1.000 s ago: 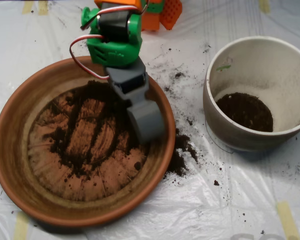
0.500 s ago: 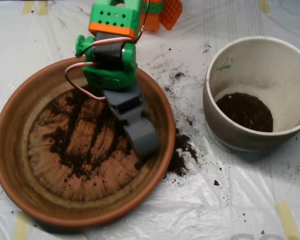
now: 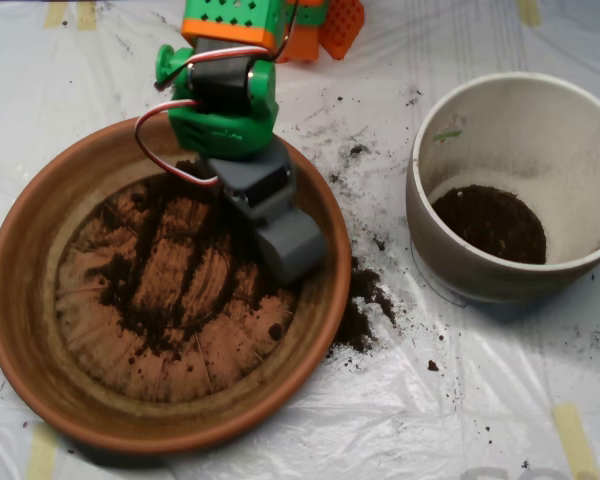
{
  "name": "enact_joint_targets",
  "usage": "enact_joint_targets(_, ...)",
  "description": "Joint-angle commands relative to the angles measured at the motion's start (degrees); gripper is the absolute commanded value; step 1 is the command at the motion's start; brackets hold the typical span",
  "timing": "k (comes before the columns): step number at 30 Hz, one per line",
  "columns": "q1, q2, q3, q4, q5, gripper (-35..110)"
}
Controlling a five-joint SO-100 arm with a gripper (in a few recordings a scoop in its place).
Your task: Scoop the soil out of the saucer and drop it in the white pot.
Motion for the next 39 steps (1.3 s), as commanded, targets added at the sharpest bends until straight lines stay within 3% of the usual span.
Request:
enact_joint_targets(1, 1.9, 1.8, -0.7, -0.8, -0.3, 40)
enact_joint_targets(10, 2.6, -7.7, -13.5, 4.0, 4.7, 41)
enact_joint_targets(21, 3.3, -6.2, -8.9, 4.0, -0.6, 37)
enact_joint_targets(39, 10.7, 3.6, 4.6, -6.1, -9.7, 27)
